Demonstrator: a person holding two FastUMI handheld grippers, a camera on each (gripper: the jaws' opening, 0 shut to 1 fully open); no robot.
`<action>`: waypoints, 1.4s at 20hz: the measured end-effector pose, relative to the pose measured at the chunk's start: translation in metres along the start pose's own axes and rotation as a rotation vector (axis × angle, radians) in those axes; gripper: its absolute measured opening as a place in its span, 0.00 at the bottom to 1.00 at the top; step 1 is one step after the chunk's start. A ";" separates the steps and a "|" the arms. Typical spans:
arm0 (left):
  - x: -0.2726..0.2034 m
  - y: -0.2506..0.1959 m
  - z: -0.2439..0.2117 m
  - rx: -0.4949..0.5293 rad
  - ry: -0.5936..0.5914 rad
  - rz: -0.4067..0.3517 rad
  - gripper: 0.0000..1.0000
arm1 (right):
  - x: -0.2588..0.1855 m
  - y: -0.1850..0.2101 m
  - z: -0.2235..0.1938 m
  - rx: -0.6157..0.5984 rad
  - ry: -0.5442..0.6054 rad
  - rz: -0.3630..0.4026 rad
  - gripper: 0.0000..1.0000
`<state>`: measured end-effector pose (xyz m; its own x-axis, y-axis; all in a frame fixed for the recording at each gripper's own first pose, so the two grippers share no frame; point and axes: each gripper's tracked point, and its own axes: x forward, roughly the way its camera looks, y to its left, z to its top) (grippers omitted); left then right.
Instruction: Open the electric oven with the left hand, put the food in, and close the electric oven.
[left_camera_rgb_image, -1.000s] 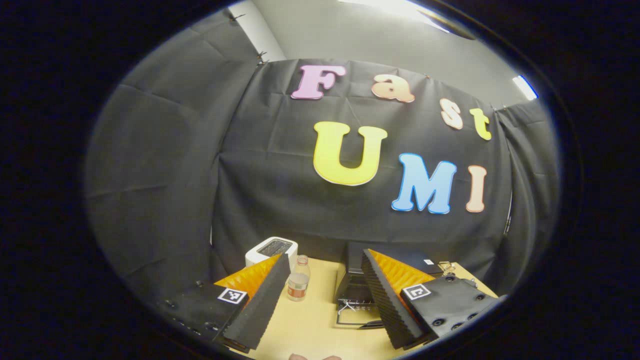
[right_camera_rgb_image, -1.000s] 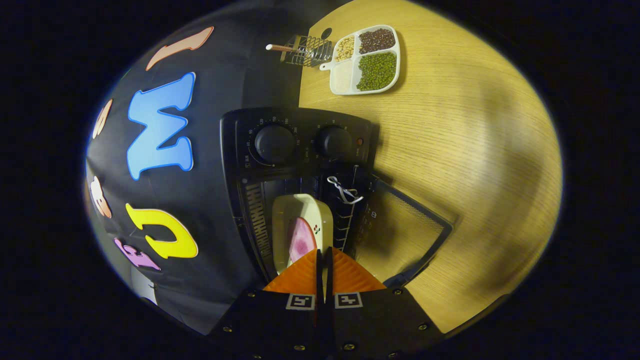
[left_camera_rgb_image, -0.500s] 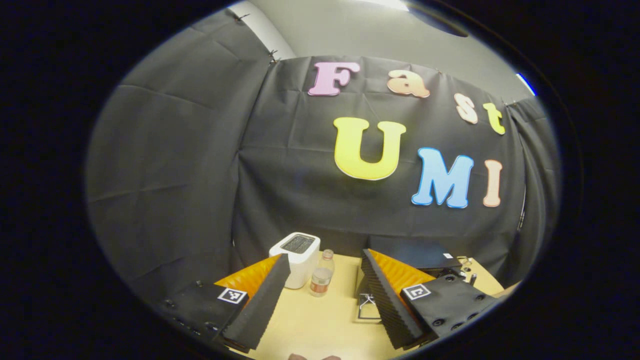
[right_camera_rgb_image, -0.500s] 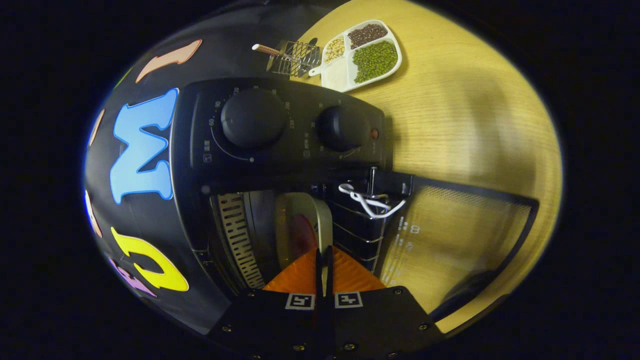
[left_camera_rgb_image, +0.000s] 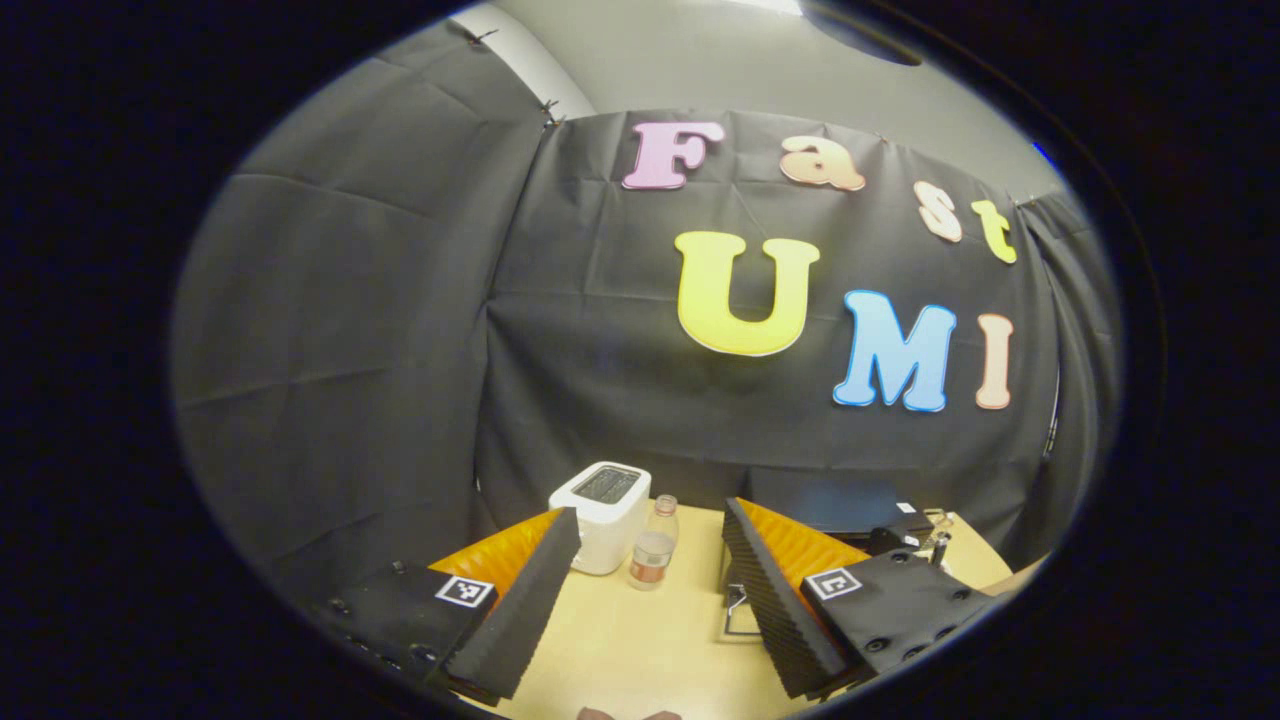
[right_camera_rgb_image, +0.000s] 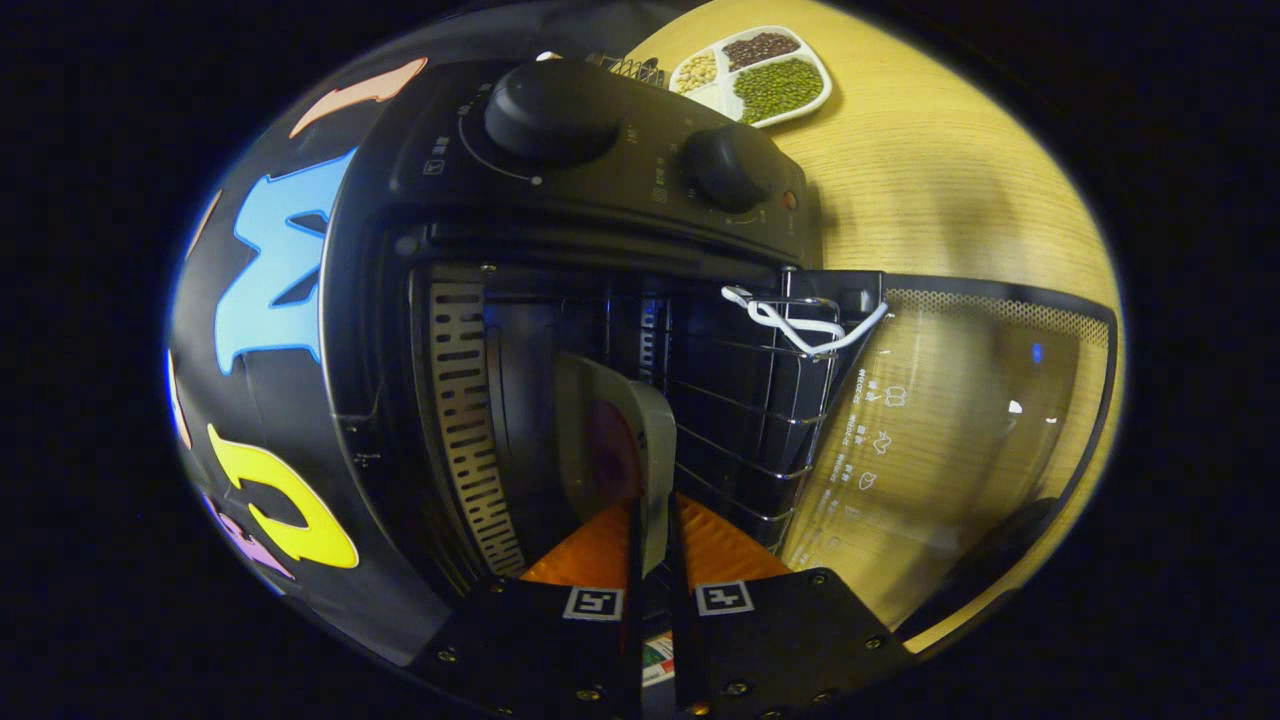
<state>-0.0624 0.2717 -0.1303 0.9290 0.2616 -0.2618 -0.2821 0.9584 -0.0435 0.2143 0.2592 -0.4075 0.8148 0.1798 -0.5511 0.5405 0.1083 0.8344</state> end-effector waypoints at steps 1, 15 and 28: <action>0.002 -0.007 -0.001 -0.001 0.000 -0.012 1.00 | -0.007 0.000 0.001 -0.046 0.016 0.001 0.23; 0.026 -0.149 -0.022 0.026 0.024 -0.263 1.00 | -0.196 0.048 0.082 -1.130 -0.105 0.092 0.43; 0.025 -0.242 -0.007 0.065 -0.017 -0.401 1.00 | -0.338 0.142 0.155 -1.364 -0.496 0.183 0.51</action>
<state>0.0269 0.0453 -0.1330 0.9664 -0.1329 -0.2202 0.1184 0.9899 -0.0776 0.0482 0.0623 -0.1036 0.9884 -0.0253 -0.1498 0.0401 0.9945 0.0971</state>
